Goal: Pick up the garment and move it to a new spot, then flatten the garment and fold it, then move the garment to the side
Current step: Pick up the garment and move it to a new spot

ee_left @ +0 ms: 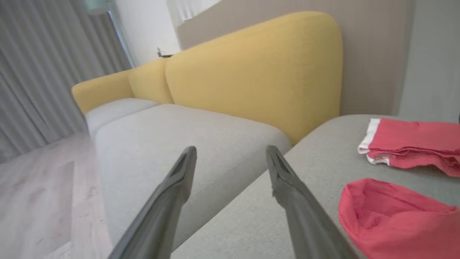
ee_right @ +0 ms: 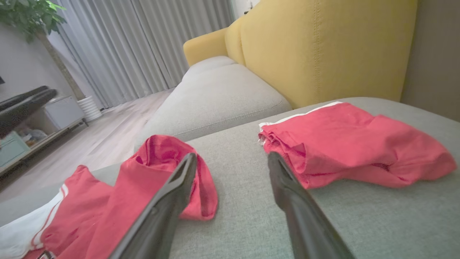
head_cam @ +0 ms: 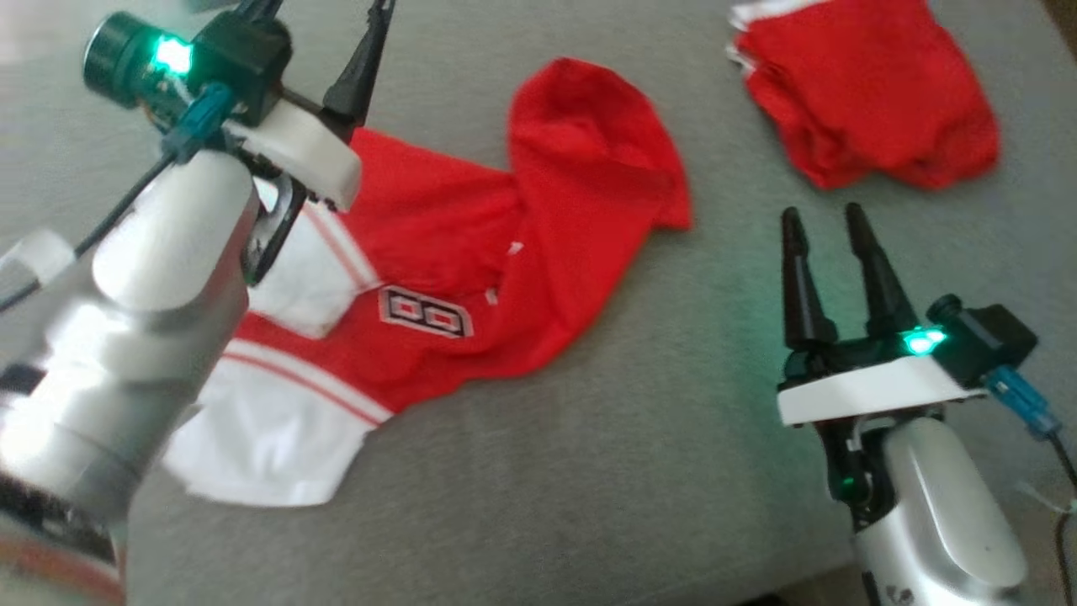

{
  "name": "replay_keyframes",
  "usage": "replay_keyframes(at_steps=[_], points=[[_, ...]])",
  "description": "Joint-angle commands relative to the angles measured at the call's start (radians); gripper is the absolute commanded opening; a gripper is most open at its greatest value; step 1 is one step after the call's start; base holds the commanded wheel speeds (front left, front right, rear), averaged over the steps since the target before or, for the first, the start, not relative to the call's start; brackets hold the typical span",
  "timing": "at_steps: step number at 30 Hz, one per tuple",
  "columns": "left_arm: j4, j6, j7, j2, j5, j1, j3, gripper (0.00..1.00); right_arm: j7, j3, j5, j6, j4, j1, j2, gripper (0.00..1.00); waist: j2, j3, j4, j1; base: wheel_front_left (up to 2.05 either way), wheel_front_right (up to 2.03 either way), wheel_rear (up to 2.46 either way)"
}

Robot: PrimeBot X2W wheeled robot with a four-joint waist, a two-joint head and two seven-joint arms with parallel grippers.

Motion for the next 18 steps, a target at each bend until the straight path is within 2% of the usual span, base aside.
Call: replay_keyframes(at_steps=[1,6,11,14,18], points=[[-0.049,0.027,-0.009,0.042,-0.014,0.022,0.055,1.00,-0.011,0.003,-0.018,-0.001,-0.023,-0.003,-0.004,1.00,0.0000,-0.052,0.084,0.0001,0.00,0.00,0.00],[-0.242,0.131,-0.010,0.078,-0.045,0.246,0.193,1.00,-0.011,-0.048,-0.064,-0.001,-0.008,0.024,-0.004,1.00,0.0000,-0.102,0.190,0.0001,0.00,0.00,0.00],[-0.402,0.214,-0.011,0.083,-0.047,0.515,0.325,1.00,-0.011,-0.073,-0.100,-0.001,0.003,0.057,-0.004,1.00,0.0000,-0.142,0.261,0.0001,0.00,0.00,0.00],[-0.456,0.238,-0.011,0.057,-0.034,0.649,0.382,1.00,-0.011,-0.086,-0.121,-0.001,0.007,0.077,-0.004,1.00,0.0000,-0.156,0.293,0.0001,0.00,0.00,0.00],[-0.475,0.238,-0.011,0.022,0.006,0.756,0.427,1.00,-0.011,-0.100,-0.126,-0.001,0.007,0.093,-0.004,1.00,0.0000,-0.166,0.314,0.0001,0.00,0.00,0.00]])
